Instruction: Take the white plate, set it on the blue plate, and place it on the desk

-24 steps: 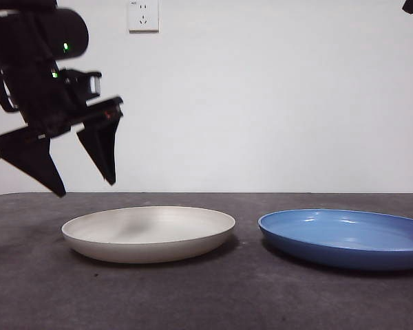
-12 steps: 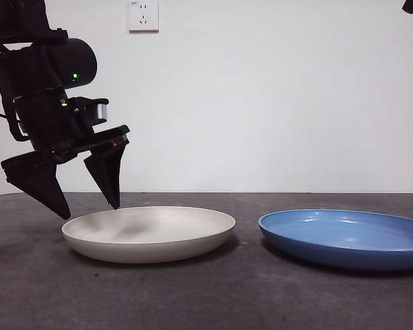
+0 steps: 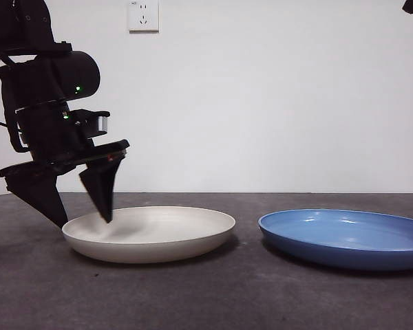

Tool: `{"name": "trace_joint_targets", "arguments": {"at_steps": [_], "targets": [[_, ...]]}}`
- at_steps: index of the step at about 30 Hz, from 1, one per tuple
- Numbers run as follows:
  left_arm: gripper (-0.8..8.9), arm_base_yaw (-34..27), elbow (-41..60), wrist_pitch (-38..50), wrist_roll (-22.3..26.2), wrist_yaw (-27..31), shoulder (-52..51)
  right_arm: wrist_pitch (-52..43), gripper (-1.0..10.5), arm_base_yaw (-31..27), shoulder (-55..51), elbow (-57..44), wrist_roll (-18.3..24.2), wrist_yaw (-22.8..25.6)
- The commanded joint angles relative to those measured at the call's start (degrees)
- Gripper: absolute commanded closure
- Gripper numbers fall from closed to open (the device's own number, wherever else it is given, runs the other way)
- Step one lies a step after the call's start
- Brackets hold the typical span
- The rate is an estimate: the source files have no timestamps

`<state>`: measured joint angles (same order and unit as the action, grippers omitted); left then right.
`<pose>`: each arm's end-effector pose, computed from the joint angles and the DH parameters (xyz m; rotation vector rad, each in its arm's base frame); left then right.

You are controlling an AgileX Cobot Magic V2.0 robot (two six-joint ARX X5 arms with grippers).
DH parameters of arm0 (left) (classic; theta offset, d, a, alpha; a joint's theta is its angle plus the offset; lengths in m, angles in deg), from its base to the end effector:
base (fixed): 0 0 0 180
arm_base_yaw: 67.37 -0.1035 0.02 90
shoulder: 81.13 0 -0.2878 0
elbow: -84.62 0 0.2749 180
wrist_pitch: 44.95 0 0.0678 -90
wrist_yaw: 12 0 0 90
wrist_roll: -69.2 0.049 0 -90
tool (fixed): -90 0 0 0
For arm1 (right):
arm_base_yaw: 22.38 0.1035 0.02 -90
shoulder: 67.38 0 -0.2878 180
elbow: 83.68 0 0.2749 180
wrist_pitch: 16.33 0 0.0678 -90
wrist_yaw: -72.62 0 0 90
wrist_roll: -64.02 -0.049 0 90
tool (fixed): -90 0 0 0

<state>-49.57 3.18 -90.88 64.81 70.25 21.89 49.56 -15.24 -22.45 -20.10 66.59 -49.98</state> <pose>0.3645 -0.1240 0.1753 0.0375 1.1962 -0.3470 0.1463 0.0449 0.3146 0.1445 0.8044 0.6710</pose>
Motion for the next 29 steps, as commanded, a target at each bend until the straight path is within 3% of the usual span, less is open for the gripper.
{"name": "trace_joint_targets", "arguments": {"at_steps": [1, 6, 10, 14, 29], "targets": [[5.57, 0.2, -1.3, -0.5, 0.2, 0.8, 1.3, -0.5, 5.0, 0.2, 0.3, 1.0, -0.4, 0.0], [6.38, 0.2, -1.3, -1.5, 0.1, 0.9, 1.3, -0.5, 5.0, 0.2, 0.3, 1.0, -0.4, 0.0], [6.45, 0.2, -1.3, -1.6, -0.9, 0.9, 1.4, -0.5, 5.0, 0.2, 0.3, 1.0, -0.4, 0.0], [7.35, 0.2, -1.3, -1.9, -0.9, 0.9, 1.4, -0.5, 5.0, 0.2, 0.3, 1.0, -0.4, 0.0], [8.03, 0.2, -1.3, -2.5, -2.9, 0.9, 1.4, -0.5, 5.0, 0.2, 0.3, 1.0, -0.4, 0.0]]}}
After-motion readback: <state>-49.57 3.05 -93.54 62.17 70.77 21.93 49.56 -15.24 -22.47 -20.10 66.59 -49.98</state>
